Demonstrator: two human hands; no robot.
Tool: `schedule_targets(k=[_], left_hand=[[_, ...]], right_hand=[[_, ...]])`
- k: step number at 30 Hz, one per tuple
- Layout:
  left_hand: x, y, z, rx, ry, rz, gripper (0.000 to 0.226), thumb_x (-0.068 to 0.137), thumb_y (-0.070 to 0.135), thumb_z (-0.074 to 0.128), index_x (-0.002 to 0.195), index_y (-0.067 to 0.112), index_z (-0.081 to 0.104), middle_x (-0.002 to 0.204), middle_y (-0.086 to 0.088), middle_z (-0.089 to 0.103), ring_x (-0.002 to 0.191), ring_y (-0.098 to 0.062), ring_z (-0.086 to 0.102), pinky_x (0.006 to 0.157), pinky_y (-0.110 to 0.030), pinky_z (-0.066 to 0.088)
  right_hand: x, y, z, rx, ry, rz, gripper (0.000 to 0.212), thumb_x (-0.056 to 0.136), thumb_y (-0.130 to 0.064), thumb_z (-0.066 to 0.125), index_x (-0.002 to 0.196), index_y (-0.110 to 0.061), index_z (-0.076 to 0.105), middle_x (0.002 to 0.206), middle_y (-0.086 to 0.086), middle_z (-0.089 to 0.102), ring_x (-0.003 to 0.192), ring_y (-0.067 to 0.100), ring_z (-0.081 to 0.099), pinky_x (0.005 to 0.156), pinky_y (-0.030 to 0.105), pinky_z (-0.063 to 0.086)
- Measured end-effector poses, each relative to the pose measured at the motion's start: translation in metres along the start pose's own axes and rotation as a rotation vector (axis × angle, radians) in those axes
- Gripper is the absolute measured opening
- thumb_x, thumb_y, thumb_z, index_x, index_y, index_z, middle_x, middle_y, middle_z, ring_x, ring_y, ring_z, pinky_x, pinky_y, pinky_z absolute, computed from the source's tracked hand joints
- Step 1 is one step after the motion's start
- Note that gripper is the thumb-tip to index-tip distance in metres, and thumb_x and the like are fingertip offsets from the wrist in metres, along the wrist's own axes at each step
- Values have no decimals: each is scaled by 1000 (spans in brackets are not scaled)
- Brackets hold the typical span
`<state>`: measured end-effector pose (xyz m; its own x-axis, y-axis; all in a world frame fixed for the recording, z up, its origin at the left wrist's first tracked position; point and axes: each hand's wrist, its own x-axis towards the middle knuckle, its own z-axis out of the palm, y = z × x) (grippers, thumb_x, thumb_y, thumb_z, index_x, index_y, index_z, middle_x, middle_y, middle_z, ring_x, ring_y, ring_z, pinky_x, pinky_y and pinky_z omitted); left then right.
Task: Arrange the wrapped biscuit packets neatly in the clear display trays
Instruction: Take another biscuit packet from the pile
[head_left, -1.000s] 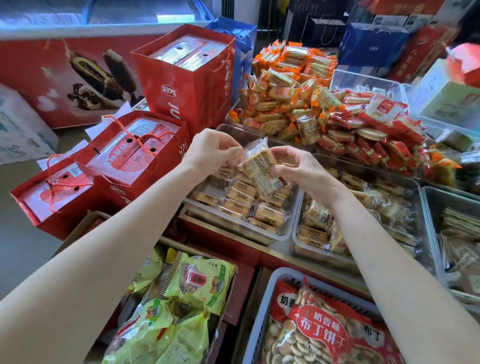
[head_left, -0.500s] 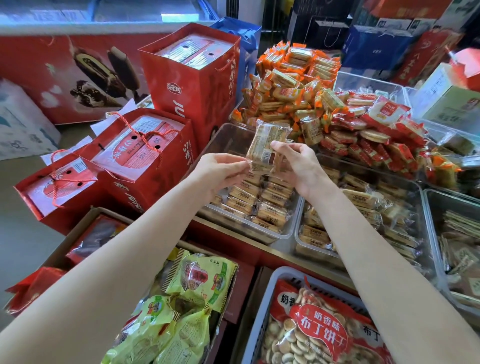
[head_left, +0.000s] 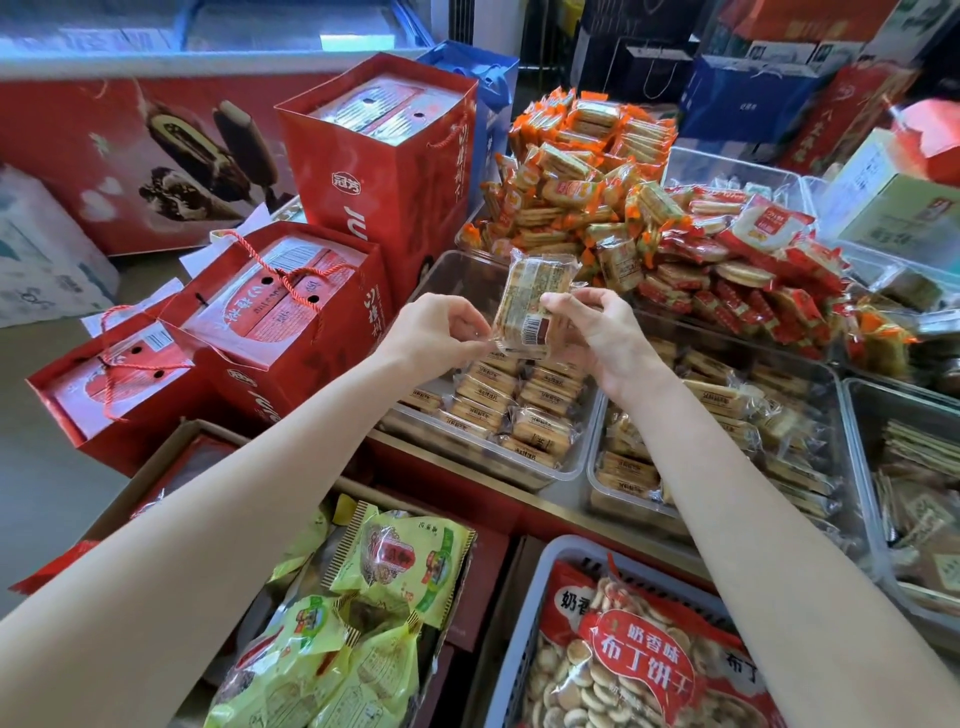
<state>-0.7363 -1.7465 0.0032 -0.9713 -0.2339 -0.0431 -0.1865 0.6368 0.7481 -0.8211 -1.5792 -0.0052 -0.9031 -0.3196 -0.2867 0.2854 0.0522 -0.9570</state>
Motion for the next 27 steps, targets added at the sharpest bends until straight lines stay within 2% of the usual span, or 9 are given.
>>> schedule_targets(k=[2, 6, 8, 11, 13, 16, 19, 23, 27], left_hand=[[-1, -2, 0, -40, -19, -66, 26, 83, 17, 70, 108, 14, 65, 96, -2, 68, 84, -11, 64, 81, -25, 53], [-1, 9, -2, -685, -105, -271, 53, 89, 20, 63, 137, 9, 42, 120, -10, 58, 96, -17, 64, 82, -26, 56], [2, 17, 1, -807, -149, -311, 63, 88, 24, 64, 142, 10, 34, 129, -13, 52, 104, -25, 63, 84, -29, 55], [7, 17, 5, -769, -133, -375, 67, 88, 28, 64, 143, 8, 31, 137, -19, 43, 113, -31, 57, 87, -33, 54], [8, 11, 5, -675, -105, -379, 59, 88, 29, 63, 139, 8, 40, 133, -18, 49, 111, -28, 59, 84, -30, 55], [8, 5, 5, -499, -7, -268, 42, 86, 27, 67, 124, 10, 58, 122, -9, 60, 107, -19, 60, 77, -25, 56], [8, 3, 4, -326, 100, -109, 27, 84, 23, 69, 109, 15, 69, 109, -3, 68, 101, -15, 63, 85, -37, 56], [7, 2, 5, -339, 191, -55, 25, 84, 24, 69, 105, 13, 71, 107, -6, 69, 98, -19, 66, 83, -42, 56], [6, 2, -2, -355, 46, -7, 21, 89, 22, 62, 107, 12, 69, 99, -3, 69, 86, -10, 67, 73, -29, 59]], right_hand=[[0, -3, -4, -256, 61, -131, 58, 78, -24, 76, 124, -14, 42, 109, 3, 57, 96, 17, 59, 78, 32, 55], [-2, 2, -2, -771, 61, -470, 74, 74, -25, 78, 133, -12, 35, 110, -2, 49, 101, 12, 49, 87, 20, 41], [-6, 8, 6, -872, 34, -594, 78, 73, -24, 78, 135, -11, 33, 113, 0, 51, 101, 13, 49, 88, 21, 40], [-10, 14, 9, -938, -1, -700, 80, 71, -20, 80, 136, -10, 34, 119, 7, 56, 107, 22, 55, 93, 36, 46], [-12, 17, 8, -980, -46, -751, 82, 69, -18, 81, 136, -8, 35, 120, 8, 57, 108, 24, 56, 97, 41, 45], [-15, 24, 9, -1057, -102, -823, 80, 69, -17, 81, 135, -6, 37, 122, 9, 58, 110, 26, 55, 101, 37, 37], [-17, 25, 12, -1056, -99, -871, 74, 70, -16, 80, 132, -4, 41, 121, 10, 59, 110, 26, 55, 98, 29, 29], [-17, 20, 11, -1000, -124, -862, 71, 70, -17, 80, 128, -3, 42, 120, 10, 59, 109, 26, 56, 97, 35, 37], [-15, 10, -2, -878, -242, -680, 75, 69, -25, 82, 129, -13, 37, 120, -3, 55, 108, 12, 54, 95, 22, 42]])
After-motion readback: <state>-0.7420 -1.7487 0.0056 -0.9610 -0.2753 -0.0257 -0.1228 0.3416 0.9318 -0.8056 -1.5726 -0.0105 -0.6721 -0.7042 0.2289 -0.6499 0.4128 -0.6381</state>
